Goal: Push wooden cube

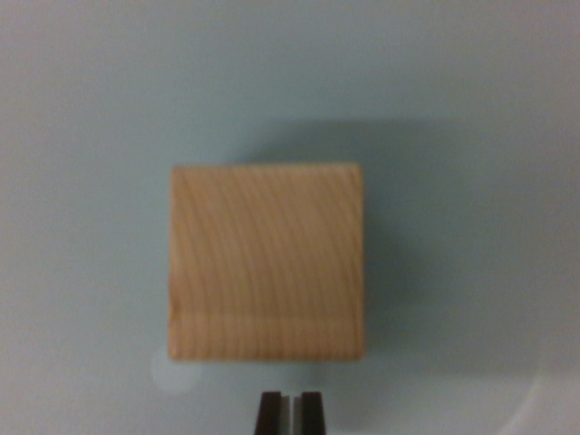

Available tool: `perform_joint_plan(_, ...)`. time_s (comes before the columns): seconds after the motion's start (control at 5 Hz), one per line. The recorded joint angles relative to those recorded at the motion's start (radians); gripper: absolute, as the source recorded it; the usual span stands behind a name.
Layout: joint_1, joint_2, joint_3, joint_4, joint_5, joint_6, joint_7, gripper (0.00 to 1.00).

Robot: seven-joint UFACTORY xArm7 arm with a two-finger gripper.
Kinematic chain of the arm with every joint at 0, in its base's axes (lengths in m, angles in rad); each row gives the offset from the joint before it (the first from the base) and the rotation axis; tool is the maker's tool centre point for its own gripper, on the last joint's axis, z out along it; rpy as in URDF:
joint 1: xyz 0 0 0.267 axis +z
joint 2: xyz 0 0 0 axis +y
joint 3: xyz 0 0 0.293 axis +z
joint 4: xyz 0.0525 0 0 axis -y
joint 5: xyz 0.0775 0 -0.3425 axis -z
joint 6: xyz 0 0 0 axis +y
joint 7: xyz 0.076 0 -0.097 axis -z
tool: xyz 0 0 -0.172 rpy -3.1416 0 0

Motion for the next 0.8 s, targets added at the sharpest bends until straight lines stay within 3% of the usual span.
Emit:
perform_joint_plan(0.2, 0.0, 0.0, 0.0, 0.0, 0.0, 0.0, 0.0, 1.0)
perform_joint_plan(0.4, 0.0034, 0.034, 0.01, 0.046, 0.0091, 0.012, 0.007, 1.0)
perform_joint_plan(0.6, 0.0034, 0.034, 0.01, 0.046, 0.0091, 0.012, 0.007, 1.0)
perform_joint_plan(0.8, 0.0069, 0.069, 0.02, 0.093, 0.0185, 0.025, 0.014, 1.0)
